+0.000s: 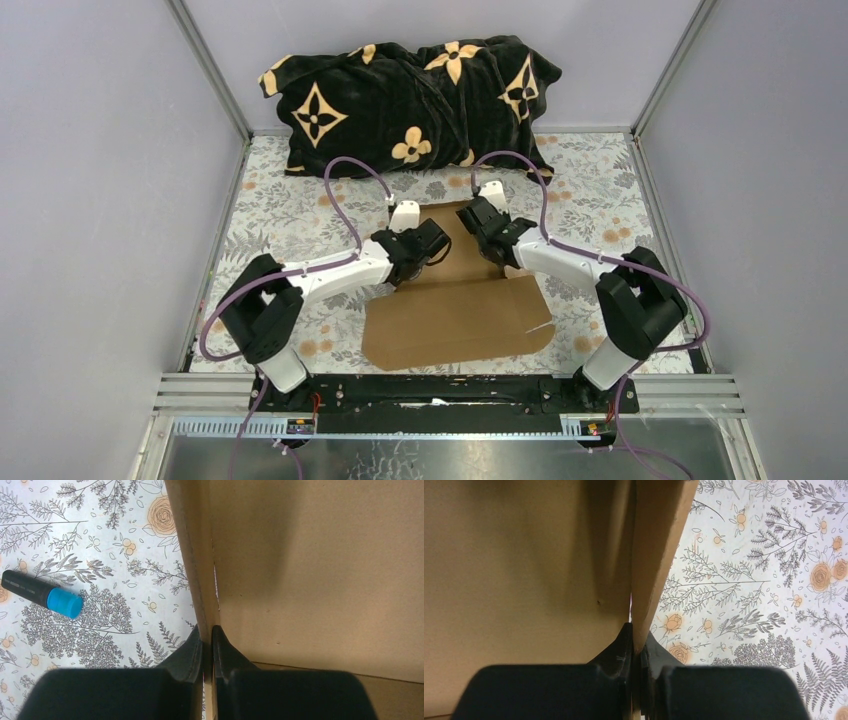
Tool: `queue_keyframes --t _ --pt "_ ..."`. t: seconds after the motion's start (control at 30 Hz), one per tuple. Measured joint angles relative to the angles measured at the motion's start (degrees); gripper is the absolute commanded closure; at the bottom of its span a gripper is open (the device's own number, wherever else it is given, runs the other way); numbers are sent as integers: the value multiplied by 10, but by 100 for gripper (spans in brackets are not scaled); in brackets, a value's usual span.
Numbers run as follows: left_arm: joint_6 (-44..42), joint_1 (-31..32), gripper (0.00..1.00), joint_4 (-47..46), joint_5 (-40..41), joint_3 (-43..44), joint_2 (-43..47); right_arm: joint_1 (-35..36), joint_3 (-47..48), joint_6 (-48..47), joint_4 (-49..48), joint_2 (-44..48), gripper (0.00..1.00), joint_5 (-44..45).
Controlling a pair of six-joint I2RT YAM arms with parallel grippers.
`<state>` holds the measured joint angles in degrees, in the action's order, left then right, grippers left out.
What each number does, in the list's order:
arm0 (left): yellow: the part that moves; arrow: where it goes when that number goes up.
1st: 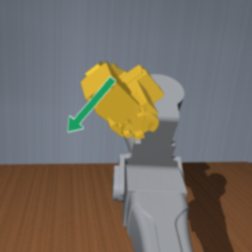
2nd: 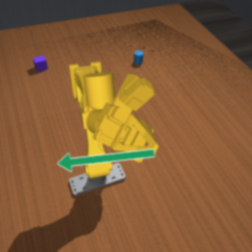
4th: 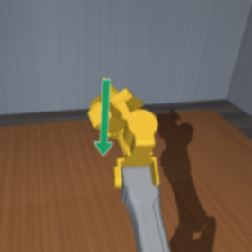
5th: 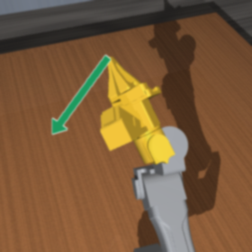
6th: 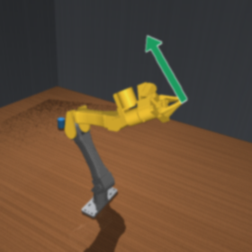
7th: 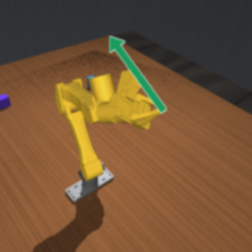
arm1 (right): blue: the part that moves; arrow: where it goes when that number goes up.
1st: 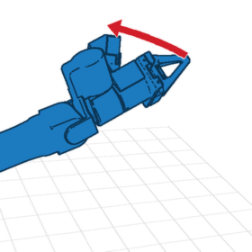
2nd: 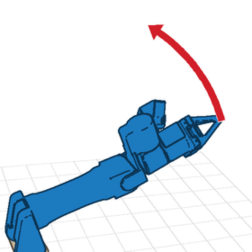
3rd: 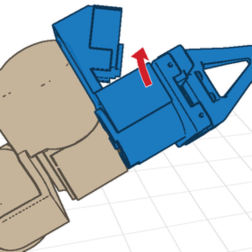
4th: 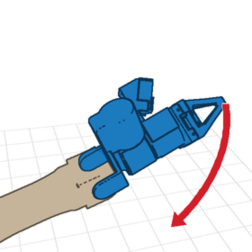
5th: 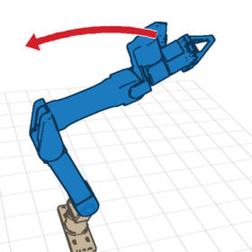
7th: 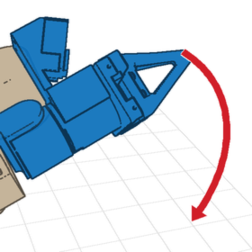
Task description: Fold the paper box
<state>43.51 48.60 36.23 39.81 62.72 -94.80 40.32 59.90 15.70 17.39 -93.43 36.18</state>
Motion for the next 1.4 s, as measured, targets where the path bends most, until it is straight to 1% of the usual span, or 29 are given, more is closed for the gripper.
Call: queue_keyframes --t 0.23,0.27,0.33,0.4,0.47,0.53,0.73,1.17,1.4 --pt "-21 -13 91 5 -24 27 -33 0 30 1 40 -38 100 5" --pt "-23 -14 87 7 -27 32 -42 -1 34 2 46 -43 100 6" --pt "-27 -15 76 9 -27 44 -59 -1 43 2 57 -55 100 7" --pt "-35 -16 69 11 -27 49 -68 -2 54 2 71 -69 100 9" --pt "-43 -16 65 12 -27 49 -77 -3 63 0 81 -78 97 7" --pt "-49 -16 63 11 -26 49 -83 -3 67 -2 87 -81 95 1" --pt "-55 -16 58 10 -28 48 -83 -3 68 -2 91 -81 94 -14" --pt "-57 -16 56 2 -38 47 -94 -2 75 1 92 -117 97 -24" --pt "-57 -16 49 -4 -38 47 -108 -2 91 1 104 -132 96 -24"
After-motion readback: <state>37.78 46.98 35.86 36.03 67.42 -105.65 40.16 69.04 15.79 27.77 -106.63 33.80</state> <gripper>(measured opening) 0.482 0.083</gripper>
